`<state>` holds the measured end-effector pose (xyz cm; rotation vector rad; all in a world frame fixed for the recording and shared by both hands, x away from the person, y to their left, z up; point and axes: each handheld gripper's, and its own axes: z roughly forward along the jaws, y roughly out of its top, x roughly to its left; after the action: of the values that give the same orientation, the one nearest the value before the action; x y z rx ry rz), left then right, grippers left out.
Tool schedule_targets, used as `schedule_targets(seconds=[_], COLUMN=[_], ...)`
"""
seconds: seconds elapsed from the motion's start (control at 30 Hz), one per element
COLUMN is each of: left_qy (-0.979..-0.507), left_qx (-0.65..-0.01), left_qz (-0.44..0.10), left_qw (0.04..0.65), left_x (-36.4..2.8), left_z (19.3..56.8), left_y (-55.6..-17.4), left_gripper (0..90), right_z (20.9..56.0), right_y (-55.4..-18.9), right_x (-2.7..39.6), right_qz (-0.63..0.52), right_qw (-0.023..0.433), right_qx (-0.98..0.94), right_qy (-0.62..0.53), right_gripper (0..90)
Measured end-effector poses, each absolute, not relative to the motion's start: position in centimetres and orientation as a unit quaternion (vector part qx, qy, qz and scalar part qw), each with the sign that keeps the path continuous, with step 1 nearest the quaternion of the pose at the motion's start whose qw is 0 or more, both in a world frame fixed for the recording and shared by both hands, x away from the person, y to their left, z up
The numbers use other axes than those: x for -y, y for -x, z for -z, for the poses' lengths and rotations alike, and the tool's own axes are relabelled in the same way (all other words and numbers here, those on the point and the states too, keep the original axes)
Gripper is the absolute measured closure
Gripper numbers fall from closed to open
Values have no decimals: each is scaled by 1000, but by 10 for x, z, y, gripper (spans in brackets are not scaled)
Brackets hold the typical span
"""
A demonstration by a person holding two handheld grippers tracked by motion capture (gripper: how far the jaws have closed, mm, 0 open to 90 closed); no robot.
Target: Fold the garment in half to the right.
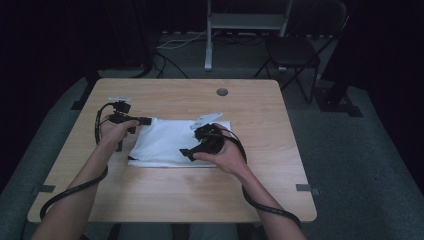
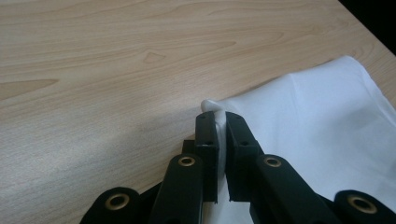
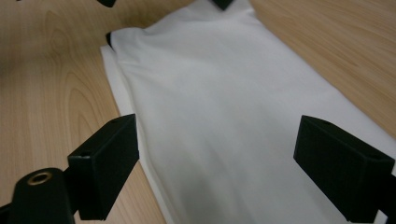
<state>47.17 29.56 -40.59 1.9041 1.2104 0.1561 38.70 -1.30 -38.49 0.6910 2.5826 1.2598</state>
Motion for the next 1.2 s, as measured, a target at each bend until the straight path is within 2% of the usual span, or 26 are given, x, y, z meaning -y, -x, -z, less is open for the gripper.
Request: schedule_targets(seconds=[0.2,0.27,0.5,0.8,1.2], left_qy=[-764,-768,-771,-772,-773], left_qx=[-484,-482,-480,-478,-477], left_qz=[-61,-63,-61,-60,-58], left_qw=[422,417,414,415,413], left_x=[-294,-294,-297,-299,-298], left_z=[406,406,405,407,408], left_y=[-472,-472,-471,-470,-471], left_gripper=[851,851,851,851,851], right_z=[391,394,408,427,427], right_y=[-389,-389,-386,-380,-381], right_x=[-38,-54,-94,-125,-137], right_qz=[-417,-413,-402,-399,-404], right_qw=[77,72,57,49,55], right_qx=[-886,-890,-902,-907,-905], right_qy=[-189,-176,-145,-127,-120], right_gripper=[158,216,255,298,308])
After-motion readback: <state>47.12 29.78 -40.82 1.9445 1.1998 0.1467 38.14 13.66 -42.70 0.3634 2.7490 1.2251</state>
